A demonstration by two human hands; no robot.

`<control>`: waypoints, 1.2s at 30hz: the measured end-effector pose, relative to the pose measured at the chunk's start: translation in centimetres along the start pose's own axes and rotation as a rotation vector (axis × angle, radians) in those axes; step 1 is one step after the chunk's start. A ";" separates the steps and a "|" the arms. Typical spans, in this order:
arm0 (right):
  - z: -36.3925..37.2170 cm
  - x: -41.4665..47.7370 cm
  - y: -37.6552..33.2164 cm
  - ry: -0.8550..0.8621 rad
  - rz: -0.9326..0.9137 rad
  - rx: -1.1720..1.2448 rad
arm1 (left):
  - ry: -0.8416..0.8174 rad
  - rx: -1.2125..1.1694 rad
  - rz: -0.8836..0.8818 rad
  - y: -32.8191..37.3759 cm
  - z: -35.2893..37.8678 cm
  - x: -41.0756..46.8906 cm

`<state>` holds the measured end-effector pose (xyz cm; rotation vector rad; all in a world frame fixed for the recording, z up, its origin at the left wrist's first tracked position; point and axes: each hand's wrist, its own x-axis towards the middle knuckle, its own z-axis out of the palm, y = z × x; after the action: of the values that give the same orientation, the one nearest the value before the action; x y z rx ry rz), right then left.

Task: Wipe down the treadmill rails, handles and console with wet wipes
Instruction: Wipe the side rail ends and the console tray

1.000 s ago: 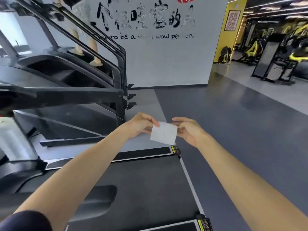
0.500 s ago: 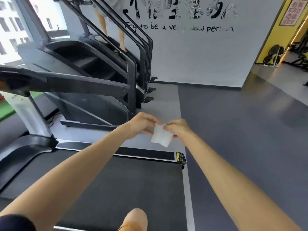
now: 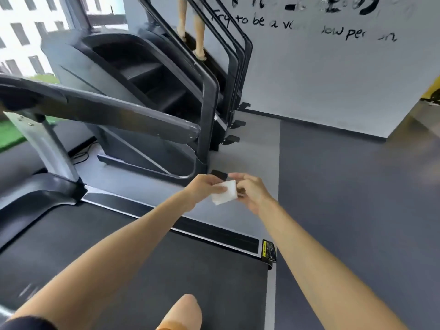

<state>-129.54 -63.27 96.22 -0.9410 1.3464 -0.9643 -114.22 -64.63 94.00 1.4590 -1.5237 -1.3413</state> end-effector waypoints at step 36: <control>33.5 29.2 -24.4 -0.852 0.350 -0.178 | 0.974 -0.899 -0.272 8.4 -36.0 16.2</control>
<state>-96.49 -99.21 109.79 -1.0361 0.8159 -0.1197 -86.45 -89.93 108.87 1.3574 -0.0623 -0.9630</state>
